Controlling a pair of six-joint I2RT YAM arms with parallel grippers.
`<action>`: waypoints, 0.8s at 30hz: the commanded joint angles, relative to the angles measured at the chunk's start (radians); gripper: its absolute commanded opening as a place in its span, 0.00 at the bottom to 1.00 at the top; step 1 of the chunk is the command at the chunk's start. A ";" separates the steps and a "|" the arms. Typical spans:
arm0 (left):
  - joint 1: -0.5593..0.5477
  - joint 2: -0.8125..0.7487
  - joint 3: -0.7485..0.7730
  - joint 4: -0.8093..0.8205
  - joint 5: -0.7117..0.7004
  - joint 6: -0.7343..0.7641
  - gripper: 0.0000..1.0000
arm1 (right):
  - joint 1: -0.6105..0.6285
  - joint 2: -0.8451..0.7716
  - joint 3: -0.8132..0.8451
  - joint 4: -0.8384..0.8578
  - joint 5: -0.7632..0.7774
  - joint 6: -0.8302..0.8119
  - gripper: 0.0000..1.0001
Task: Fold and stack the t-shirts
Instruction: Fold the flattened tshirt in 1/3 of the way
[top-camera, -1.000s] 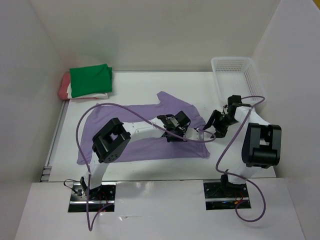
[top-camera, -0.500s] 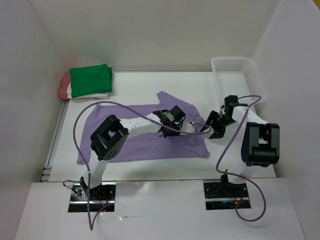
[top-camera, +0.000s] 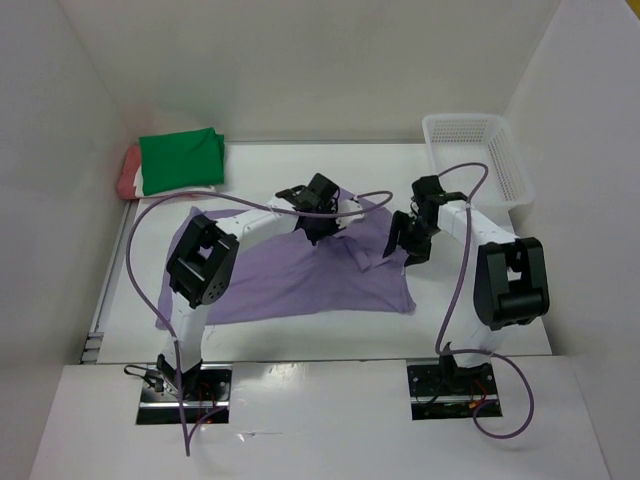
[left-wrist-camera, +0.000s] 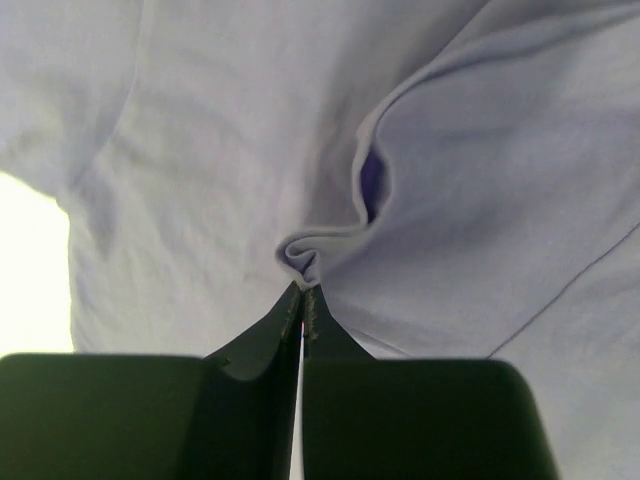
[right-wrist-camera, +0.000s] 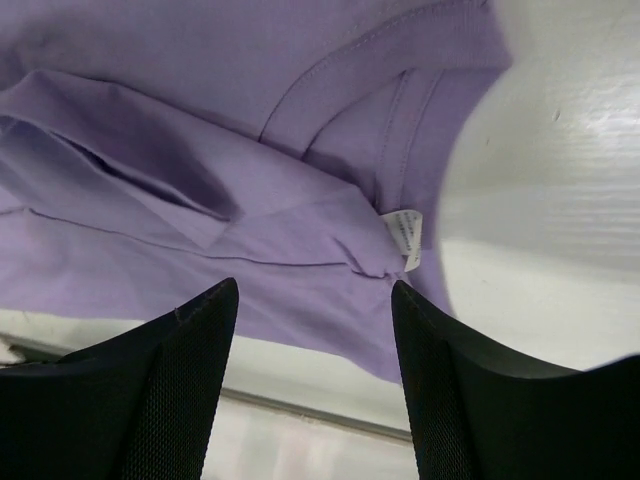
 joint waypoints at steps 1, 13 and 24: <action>0.010 -0.028 0.016 0.001 0.065 -0.067 0.00 | 0.063 0.003 0.090 -0.012 0.106 -0.015 0.68; 0.041 -0.001 -0.003 0.002 0.096 -0.107 0.02 | 0.235 0.149 0.216 0.035 0.159 -0.112 0.59; 0.050 0.019 -0.012 0.002 0.139 -0.161 0.10 | 0.246 0.149 0.151 0.135 0.096 -0.089 0.57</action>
